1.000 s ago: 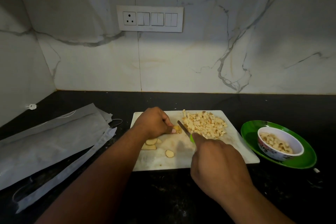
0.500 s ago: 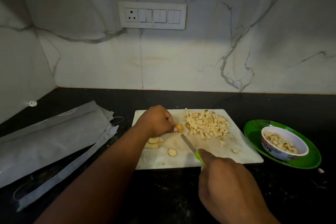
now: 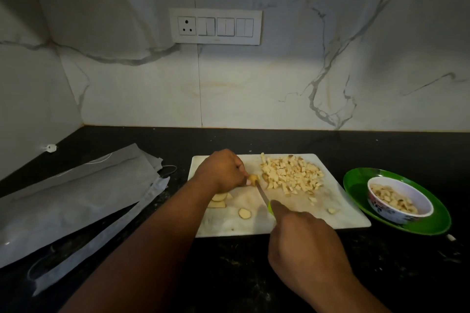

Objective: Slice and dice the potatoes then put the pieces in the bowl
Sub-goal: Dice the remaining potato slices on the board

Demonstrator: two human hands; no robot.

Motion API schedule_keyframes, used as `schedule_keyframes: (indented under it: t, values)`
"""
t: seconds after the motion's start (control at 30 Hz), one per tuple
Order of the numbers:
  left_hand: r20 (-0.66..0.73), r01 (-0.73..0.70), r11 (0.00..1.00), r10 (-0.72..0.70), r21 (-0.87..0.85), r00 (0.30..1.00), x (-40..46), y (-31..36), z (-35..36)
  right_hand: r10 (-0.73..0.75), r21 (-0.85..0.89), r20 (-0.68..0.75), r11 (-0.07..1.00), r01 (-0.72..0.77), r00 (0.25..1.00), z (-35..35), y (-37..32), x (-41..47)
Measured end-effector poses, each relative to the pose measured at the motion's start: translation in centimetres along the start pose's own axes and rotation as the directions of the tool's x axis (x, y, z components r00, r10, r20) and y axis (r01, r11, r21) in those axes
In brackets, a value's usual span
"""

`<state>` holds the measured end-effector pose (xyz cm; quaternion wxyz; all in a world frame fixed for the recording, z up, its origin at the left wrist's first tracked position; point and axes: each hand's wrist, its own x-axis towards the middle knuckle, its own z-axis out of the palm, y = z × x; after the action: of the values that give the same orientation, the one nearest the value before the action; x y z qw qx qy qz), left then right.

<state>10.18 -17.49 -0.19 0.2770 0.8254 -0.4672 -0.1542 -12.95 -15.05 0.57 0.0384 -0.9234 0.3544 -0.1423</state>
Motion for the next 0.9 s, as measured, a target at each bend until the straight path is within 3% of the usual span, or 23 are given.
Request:
schedule_keyframes:
  t: [0.23,0.43,0.7,0.9]
  values:
    - [-0.002,-0.014,1.000,0.014,-0.004,1.000,-0.1,-0.1,0.1,0.044,0.022,-0.111,0.999,-0.042,0.993,-1.4,0.3,0.6]
    - [-0.018,-0.019,1.000,0.019,-0.006,1.000,-0.1,-0.4,0.4,0.046,0.030,-0.048,0.999,-0.044,0.998,0.8,-0.7,3.8]
    - [0.017,-0.002,1.000,0.002,-0.028,1.000,0.6,-0.6,0.3,0.029,0.059,-0.017,0.998,-0.028,0.999,0.0,0.3,-0.7]
    - [-0.001,-0.014,0.999,0.014,-0.036,1.000,0.2,-0.5,0.4,0.061,0.068,-0.114,0.996,-0.053,0.992,-1.0,-0.3,0.9]
